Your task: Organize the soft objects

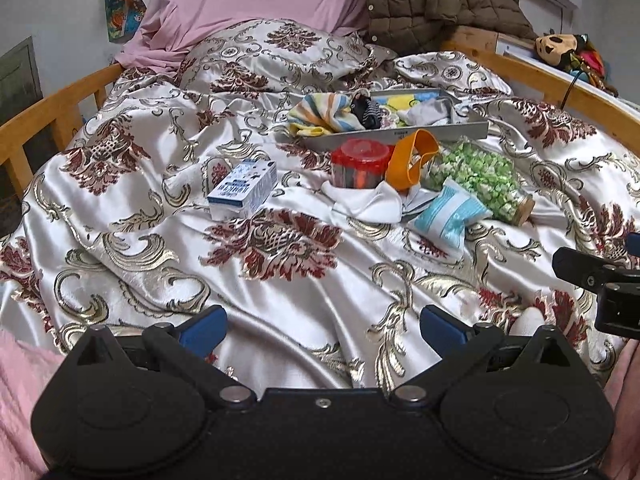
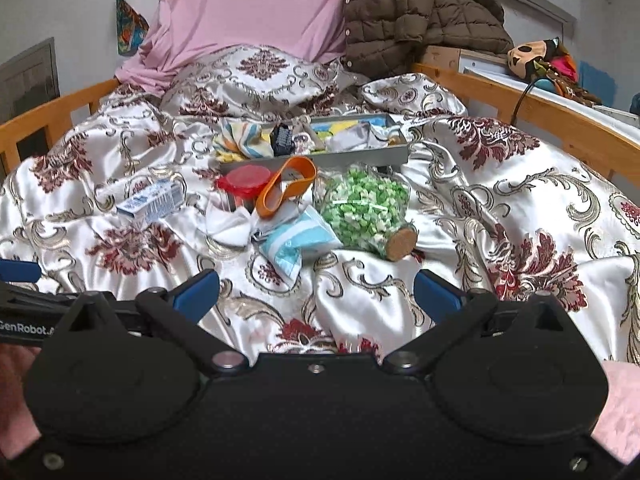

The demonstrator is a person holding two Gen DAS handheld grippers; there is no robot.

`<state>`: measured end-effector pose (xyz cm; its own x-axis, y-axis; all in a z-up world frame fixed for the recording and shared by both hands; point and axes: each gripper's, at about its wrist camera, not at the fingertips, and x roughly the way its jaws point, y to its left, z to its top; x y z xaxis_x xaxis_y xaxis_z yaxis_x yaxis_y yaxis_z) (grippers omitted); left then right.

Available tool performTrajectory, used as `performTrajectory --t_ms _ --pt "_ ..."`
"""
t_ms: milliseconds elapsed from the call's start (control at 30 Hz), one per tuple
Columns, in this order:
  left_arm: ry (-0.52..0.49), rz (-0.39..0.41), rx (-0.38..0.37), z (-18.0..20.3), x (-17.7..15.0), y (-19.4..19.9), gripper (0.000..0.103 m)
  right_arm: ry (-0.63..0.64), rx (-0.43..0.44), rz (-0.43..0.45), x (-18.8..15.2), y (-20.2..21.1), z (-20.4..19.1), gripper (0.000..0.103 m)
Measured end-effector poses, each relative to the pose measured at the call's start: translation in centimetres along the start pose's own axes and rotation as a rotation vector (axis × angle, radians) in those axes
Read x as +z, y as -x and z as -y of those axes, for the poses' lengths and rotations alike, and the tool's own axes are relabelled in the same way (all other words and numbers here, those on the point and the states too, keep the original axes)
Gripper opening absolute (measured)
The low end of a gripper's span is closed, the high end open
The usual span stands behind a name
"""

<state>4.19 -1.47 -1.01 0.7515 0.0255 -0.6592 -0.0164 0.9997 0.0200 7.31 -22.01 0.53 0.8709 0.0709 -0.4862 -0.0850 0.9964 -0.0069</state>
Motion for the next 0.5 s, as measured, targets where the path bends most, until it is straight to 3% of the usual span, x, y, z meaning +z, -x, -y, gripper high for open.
performTrajectory --t_ms 500 --pt "0.008 -0.058 0.042 -0.39 -0.60 -0.68 0.102 0.035 0.005 -0.053 -0.47 -0.63 -0.23 0.102"
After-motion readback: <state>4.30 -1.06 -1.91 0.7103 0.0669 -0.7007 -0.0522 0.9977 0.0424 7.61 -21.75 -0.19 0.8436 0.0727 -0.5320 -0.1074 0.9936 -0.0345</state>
